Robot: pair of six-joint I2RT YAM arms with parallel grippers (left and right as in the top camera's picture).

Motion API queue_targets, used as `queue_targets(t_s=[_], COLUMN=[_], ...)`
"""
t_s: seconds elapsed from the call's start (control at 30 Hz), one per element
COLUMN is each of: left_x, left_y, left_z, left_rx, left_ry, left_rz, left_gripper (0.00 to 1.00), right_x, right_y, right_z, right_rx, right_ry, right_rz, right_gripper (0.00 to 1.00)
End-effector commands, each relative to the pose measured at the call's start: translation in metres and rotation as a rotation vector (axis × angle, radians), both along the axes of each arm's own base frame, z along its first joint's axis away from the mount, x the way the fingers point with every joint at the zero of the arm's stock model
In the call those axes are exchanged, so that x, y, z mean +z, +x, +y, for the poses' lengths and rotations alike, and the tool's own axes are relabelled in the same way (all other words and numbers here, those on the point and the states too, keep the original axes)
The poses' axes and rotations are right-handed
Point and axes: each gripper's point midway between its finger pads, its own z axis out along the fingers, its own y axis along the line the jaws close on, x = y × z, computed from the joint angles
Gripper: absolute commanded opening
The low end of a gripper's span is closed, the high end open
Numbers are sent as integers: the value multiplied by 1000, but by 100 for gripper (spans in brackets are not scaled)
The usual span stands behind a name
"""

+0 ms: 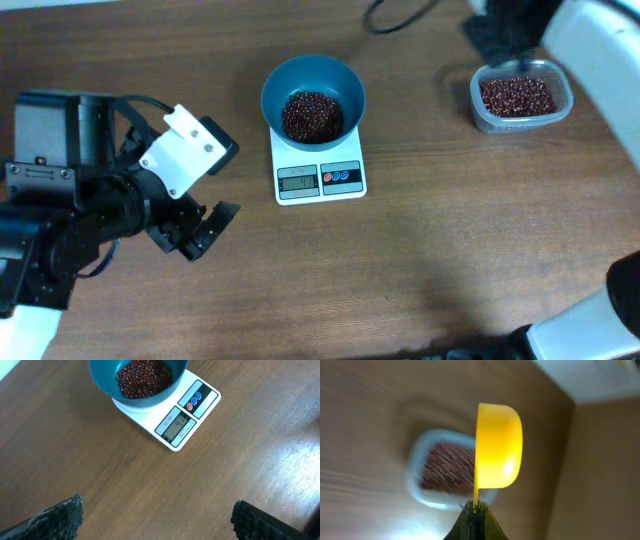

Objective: Scoop item into bowl and weigh 50g on scale

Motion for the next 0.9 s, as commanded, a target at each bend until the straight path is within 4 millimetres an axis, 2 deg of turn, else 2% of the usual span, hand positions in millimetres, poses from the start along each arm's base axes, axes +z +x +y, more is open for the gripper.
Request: queue_targets(t_s=[0.0,0.1,0.17,0.37,0.53,0.7,0.77,0.87], left_x=[7,7,7,7,7,7,7,7], left_y=[3,3,3,3,3,3,3,3], left_z=[1,1,1,1,1,1,1,1], left_rx=[-5,-5,-5,-5,-5,-5,-5,-5], left_ry=[2,2,2,2,2,2,2,2], left_rz=[-22,-22,-22,-22,-22,-22,-22,-22], left_gripper=[99,99,99,99,99,99,99,99], right_x=[1,-21,-36,-90,-106,-122,-120,-119], right_y=[-13,-19,-28,-38,-20,-20,-22,-21], right_z=[-41,-50,-58,-57,-59,-68,-76,-77], right_rx=[-103,-120,-141,-152,-150,-173,-192,-195], right_ry=[-2,137,148,148,144,92,42,36], right_rz=[23,66,105,245,200,247,249,248], right_gripper=[4,4,4,4,4,4,4,4])
